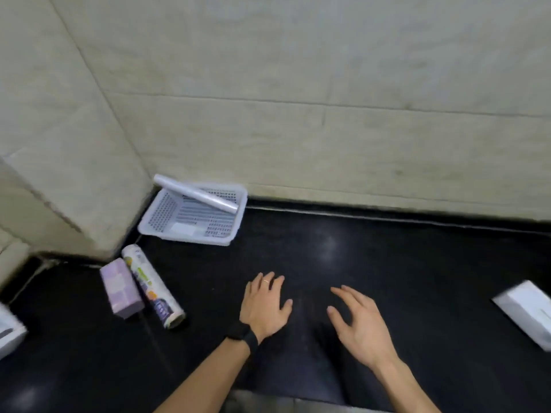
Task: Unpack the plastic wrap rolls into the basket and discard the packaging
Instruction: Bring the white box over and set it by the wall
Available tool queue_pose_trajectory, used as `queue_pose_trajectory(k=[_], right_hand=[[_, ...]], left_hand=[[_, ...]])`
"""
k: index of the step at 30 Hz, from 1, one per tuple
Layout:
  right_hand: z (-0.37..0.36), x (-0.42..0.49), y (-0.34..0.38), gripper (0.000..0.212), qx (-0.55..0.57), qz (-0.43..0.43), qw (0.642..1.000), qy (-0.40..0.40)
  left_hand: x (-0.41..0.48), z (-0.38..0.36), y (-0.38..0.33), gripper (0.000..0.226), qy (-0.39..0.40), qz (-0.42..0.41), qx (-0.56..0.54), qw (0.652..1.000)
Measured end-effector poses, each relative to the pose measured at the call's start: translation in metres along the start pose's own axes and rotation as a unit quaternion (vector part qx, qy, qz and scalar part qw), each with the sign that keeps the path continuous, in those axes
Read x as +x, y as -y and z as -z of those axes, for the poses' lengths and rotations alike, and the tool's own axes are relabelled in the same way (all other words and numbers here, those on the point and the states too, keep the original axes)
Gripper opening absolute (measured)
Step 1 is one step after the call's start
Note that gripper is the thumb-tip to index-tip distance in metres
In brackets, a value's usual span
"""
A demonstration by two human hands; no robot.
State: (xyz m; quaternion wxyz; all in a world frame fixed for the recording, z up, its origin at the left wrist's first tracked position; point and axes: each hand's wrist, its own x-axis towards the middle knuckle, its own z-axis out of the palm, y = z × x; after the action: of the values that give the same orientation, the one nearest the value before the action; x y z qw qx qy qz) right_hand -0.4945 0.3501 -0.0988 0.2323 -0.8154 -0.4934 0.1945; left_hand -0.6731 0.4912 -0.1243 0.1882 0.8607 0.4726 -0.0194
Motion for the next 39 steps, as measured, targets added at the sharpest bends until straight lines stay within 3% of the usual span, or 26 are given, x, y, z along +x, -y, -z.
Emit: queue_pose_trajectory(k=[7, 15, 21, 27, 30, 39], right_hand=[[0.107, -0.087, -0.162, 0.043, -0.009, -0.134, 0.987, -0.087], [0.166, -0.108, -0.282, 0.051, -0.006, -0.266, 0.957, -0.117], [0.181, -0.064, -0.348, 0.075, -0.023, -0.323, 0.942, -0.085], [0.189, 0.001, -0.406, 0.102, -0.107, -0.317, 0.942, -0.028], [0.178, 0.010, -0.428, 0.105, -0.111, -0.322, 0.940, 0.015], [0.168, 0.012, -0.445, 0.089, -0.116, -0.290, 0.950, -0.026]], left_hand=[[-0.001, -0.068, -0.197, 0.061, 0.047, -0.101, 0.005, 0.994], [0.023, -0.125, -0.325, 0.062, 0.113, -0.186, 0.035, 0.975], [0.066, -0.171, -0.376, 0.070, 0.153, -0.218, 0.065, 0.962], [0.102, -0.213, -0.393, 0.073, 0.204, -0.190, 0.097, 0.955], [0.104, -0.230, -0.388, 0.072, 0.207, -0.173, 0.101, 0.958], [0.094, -0.245, -0.385, 0.069, 0.172, -0.161, 0.113, 0.965]])
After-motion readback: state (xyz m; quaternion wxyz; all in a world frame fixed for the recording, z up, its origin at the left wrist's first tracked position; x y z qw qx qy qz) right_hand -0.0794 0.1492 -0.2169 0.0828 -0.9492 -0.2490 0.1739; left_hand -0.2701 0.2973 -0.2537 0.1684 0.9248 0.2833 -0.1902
